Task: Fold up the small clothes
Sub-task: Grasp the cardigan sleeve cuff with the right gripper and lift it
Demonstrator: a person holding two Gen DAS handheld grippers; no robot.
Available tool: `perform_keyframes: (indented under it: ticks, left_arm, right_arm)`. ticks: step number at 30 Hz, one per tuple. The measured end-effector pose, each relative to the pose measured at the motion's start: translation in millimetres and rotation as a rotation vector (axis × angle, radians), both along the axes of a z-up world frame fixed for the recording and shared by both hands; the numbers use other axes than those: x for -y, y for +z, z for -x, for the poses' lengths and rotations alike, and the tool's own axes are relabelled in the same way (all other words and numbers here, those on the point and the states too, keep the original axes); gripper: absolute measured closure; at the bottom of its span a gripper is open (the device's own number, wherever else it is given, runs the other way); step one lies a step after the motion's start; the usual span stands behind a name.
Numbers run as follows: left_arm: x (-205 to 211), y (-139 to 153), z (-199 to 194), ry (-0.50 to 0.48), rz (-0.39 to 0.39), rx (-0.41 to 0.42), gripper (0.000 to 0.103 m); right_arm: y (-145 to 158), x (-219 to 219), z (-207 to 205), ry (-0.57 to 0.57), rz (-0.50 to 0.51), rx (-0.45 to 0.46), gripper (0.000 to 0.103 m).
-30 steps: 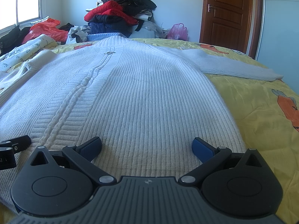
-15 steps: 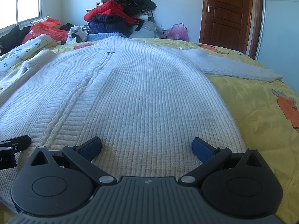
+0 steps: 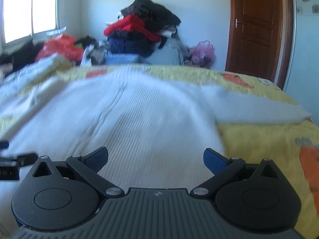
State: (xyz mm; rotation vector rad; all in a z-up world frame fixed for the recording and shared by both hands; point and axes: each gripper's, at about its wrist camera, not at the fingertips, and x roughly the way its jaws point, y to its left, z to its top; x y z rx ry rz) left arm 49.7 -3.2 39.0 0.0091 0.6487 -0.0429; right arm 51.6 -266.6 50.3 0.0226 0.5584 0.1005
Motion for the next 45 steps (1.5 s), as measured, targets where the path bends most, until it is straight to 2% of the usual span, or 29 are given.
perform_keyframes:
  ticks: [4,6,9,13,16,18,20,24,27,28,29,31,34,36,39,42,45]
  left_arm:
    - [1,-5,-28,0.003,-0.031,-0.023,0.000]
    - [-1,-12,-38,0.006,-0.025,-0.043,0.000]
    - [-5,-29,-48,0.019,-0.014,-0.089,0.000]
    - [-2,-34,-43,0.020,-0.027,-0.055,0.000]
    - [-3,-34,-41,0.029,-0.021,-0.051,0.000]
    - [-1,-35,-41,0.029,-0.024,-0.049,0.000]
    - [-1,-35,-42,0.029,-0.020,-0.050,0.000]
    - [-2,-35,-43,0.029,-0.017,-0.050,0.000]
    - [-2,-35,-43,0.029,-0.017,-0.050,0.000]
    - [-2,-35,-43,0.029,-0.017,-0.050,0.000]
    - [-2,-35,-42,0.029,-0.017,-0.050,0.000]
    - [-2,-35,-43,0.028,-0.017,-0.050,0.000]
    - [-2,-35,-42,0.027,-0.014,-0.049,0.000]
    - [-3,-35,-43,0.027,-0.009,-0.049,0.000]
    - [-3,-35,-44,0.027,-0.007,-0.048,0.000]
    - [-4,-35,-44,0.027,-0.004,-0.048,0.000]
    - [-6,-34,-44,0.026,0.012,-0.044,0.000]
  right_arm:
    - [13,76,-46,-0.058,-0.162,0.007,0.000]
    - [14,128,-70,-0.153,-0.285,-0.009,0.000]
    - [7,211,-93,-0.319,-0.481,0.024,0.000]
    - [-13,313,-114,-0.553,-0.590,0.026,0.002]
    - [-37,372,-120,-0.714,-0.684,0.025,0.013]
    - [-55,397,-121,-0.785,-0.752,0.032,0.017]
    - [-68,409,-120,-0.789,-0.795,0.071,0.018]
    - [-81,407,-129,-0.749,-0.822,0.104,0.021]
    - [-91,400,-143,-0.728,-0.759,0.102,0.025]
    - [-88,400,-149,-0.732,-0.741,0.094,0.038]
    - [-91,396,-155,-0.739,-0.717,0.079,0.057]
    - [-86,396,-164,-0.759,-0.691,0.042,0.084]
    - [-71,388,-164,-0.762,-0.650,0.075,0.084]
    - [-53,371,-160,-0.707,-0.657,0.122,0.084]
    - [-10,321,-158,-0.542,-0.588,0.194,0.085]
    - [27,247,-151,-0.325,-0.564,0.251,0.085]
    - [44,169,-149,-0.123,-0.575,0.246,0.085]
